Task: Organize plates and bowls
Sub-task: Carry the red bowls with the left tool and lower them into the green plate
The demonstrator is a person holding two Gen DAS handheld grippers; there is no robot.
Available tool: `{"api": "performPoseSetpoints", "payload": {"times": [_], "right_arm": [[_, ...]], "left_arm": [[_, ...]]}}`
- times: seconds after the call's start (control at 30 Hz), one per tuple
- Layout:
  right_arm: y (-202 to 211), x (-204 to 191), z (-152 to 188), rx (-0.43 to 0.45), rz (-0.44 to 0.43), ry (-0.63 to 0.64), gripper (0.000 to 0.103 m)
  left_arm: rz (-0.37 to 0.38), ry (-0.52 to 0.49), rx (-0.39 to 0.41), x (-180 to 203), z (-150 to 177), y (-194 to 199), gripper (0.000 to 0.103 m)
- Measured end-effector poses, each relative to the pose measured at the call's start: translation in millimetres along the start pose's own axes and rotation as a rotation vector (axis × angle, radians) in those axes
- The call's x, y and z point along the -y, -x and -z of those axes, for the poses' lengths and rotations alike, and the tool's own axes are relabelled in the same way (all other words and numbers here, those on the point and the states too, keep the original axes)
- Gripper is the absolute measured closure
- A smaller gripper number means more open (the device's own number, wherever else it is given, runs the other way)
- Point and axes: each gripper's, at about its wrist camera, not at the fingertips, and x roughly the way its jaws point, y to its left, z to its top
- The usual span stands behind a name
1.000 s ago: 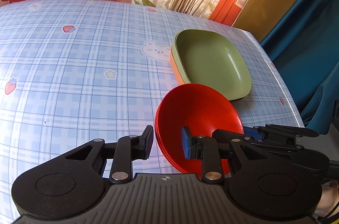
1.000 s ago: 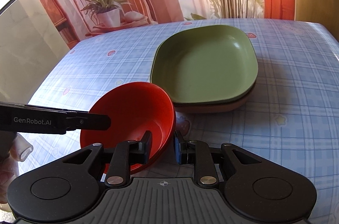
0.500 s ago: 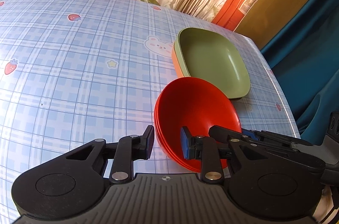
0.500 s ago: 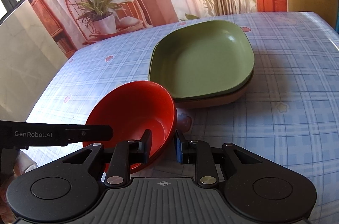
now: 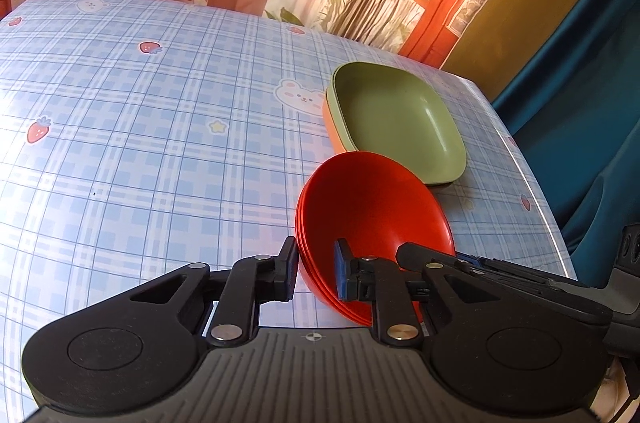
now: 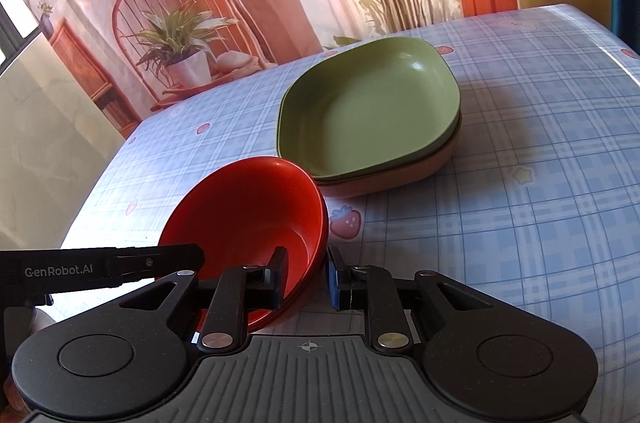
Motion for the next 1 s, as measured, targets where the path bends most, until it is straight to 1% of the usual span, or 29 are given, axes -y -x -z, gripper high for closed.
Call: {"api": "performPoseSetpoints", "payload": {"times": [0.13, 0.27, 0.4, 0.7, 1.0], "right_arm": [[4.9, -3.5, 3.7, 0.013, 0.007, 0.024, 0.085], [9.1, -7.6, 2.0, 0.030, 0.009, 0.040, 0.085], [15.6, -8.2, -2.9, 0.055, 0.002, 0.038, 0.085], [25.5, -0.1, -23.1, 0.100, -0.010, 0.017, 0.085], [25.1, 8.3, -51.0, 0.148, 0.011, 0.039, 0.085]], "left_arm": [[0.008, 0.010, 0.001, -1.9, 2.0, 2.5, 0.083], [0.008, 0.000, 0.013, -0.2, 2.2, 5.6, 0.083], [0.024, -0.006, 0.032, 1.6, -1.5, 10.6, 0.083], [0.054, -0.044, 0.057, 15.7, -24.8, 11.5, 0.083], [0.066, -0.104, 0.074, 31.4, -49.4, -0.3, 0.083]]}}
